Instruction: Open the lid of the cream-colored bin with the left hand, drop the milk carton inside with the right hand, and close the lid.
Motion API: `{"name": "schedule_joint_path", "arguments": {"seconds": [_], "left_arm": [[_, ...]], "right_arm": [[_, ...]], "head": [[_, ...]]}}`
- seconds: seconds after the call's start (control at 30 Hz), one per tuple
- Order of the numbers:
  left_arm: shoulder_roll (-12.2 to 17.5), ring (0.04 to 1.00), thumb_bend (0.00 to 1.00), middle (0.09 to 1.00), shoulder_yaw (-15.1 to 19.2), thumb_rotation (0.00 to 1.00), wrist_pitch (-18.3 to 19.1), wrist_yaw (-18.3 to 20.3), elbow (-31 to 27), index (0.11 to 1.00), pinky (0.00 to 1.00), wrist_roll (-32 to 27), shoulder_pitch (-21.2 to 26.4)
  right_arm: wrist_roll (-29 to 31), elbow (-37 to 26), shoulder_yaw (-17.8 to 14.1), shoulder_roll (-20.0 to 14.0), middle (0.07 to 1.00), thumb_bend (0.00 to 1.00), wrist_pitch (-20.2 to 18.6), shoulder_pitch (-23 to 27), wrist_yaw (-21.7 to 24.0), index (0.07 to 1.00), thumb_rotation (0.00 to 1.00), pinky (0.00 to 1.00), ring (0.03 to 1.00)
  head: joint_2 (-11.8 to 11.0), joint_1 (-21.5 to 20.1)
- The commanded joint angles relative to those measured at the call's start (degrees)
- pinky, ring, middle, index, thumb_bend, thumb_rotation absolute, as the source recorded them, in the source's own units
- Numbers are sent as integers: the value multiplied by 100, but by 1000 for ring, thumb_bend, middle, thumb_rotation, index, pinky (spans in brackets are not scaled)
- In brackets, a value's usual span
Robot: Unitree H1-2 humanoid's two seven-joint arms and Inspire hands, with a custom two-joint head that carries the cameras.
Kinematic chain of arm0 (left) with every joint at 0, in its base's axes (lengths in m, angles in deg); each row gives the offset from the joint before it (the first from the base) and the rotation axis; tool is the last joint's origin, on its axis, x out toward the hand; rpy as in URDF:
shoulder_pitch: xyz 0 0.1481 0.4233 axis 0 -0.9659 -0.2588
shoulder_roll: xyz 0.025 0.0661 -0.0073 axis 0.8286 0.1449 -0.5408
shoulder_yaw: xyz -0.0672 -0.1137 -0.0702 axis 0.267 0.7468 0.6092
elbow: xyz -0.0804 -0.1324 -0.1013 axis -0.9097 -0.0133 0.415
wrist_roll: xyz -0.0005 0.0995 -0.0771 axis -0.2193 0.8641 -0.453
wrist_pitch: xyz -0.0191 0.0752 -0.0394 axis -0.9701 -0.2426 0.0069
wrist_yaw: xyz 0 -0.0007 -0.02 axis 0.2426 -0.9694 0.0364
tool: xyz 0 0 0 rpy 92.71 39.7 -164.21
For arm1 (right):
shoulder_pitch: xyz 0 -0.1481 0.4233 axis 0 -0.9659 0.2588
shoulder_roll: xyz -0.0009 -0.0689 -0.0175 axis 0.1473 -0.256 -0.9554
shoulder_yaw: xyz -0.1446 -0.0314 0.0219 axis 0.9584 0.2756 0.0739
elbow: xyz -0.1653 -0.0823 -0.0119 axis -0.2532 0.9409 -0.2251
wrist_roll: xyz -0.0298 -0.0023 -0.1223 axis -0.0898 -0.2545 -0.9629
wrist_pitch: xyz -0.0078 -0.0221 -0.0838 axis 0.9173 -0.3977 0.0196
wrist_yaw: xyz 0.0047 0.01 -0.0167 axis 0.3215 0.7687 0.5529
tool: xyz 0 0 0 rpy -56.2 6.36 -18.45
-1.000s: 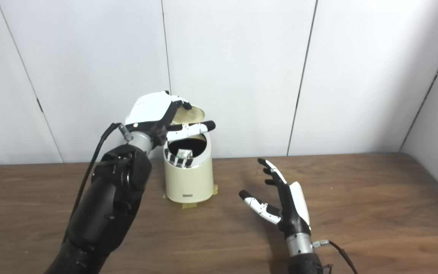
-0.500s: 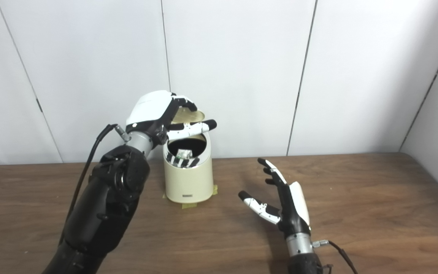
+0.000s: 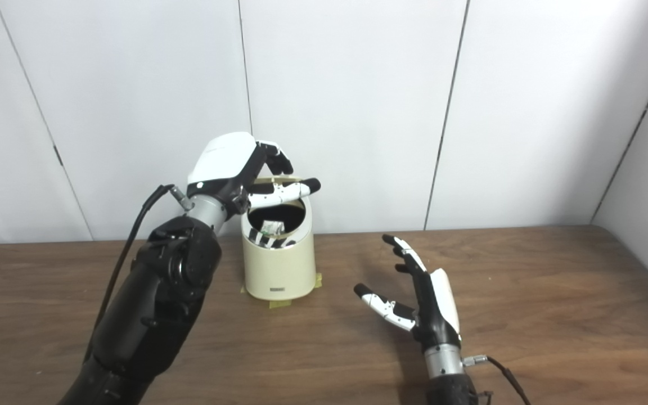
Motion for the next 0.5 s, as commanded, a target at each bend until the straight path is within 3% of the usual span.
{"name": "schedule_joint_path", "arguments": {"seconds": [0.0,0.33,0.47], "left_arm": [[50,843,688,670,3,774,-9,-138,-192,635,1000,78,213],[172,839,715,707,-127,831,-19,2,-107,703,1000,34,-40],[193,827,722,705,-162,855,-59,-49,-58,723,1000,4,-159]], "right_arm": [[24,203,53,241,881,445,99,-239,-82,818,419,742,857],[43,106,47,226,900,454,13,-251,-26,837,440,746,866],[102,91,23,224,882,459,-10,-253,-1,853,416,682,821]], "head": [[20,1],[32,-23],[58,-49]]}}
